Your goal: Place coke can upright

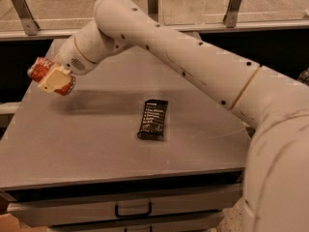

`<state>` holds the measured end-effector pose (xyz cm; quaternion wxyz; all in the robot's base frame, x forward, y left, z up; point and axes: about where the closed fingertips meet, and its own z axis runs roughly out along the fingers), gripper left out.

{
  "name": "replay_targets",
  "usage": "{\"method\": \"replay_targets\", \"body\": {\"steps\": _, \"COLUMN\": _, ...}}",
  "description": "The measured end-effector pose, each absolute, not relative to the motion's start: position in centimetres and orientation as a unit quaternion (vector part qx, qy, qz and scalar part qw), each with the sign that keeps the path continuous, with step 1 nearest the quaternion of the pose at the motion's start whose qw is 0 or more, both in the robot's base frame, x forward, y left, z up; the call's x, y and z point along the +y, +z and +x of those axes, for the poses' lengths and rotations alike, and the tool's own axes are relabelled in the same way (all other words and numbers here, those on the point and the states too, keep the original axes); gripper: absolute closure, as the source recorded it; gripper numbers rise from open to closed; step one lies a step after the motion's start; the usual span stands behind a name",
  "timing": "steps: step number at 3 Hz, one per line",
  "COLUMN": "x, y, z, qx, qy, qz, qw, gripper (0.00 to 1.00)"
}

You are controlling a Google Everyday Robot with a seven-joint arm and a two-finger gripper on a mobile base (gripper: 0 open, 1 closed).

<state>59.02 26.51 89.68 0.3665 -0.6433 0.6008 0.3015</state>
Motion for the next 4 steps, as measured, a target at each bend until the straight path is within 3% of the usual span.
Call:
{"method": "replay_targets", "body": {"steps": 1, "x": 24.0, "y": 90.7, "z": 61.8, "qx": 0.570, "qy": 0.362, "qz": -0.577, "qw": 0.459, "gripper": 1.00}}
{"method": "replay_targets", "body": {"steps": 2, "x": 20.4, "y": 91.6, "z": 64.9, "qx": 0.550, "qy": 0.377, "qz": -0.531, "qw": 0.523, "gripper": 1.00}}
{"method": "replay_targets", "body": {"steps": 4, "x": 17.9, "y": 90.2, "z": 66.6, "qx": 0.542, "qy": 0.400, "qz": -0.516, "qw": 0.530, "gripper": 1.00}}
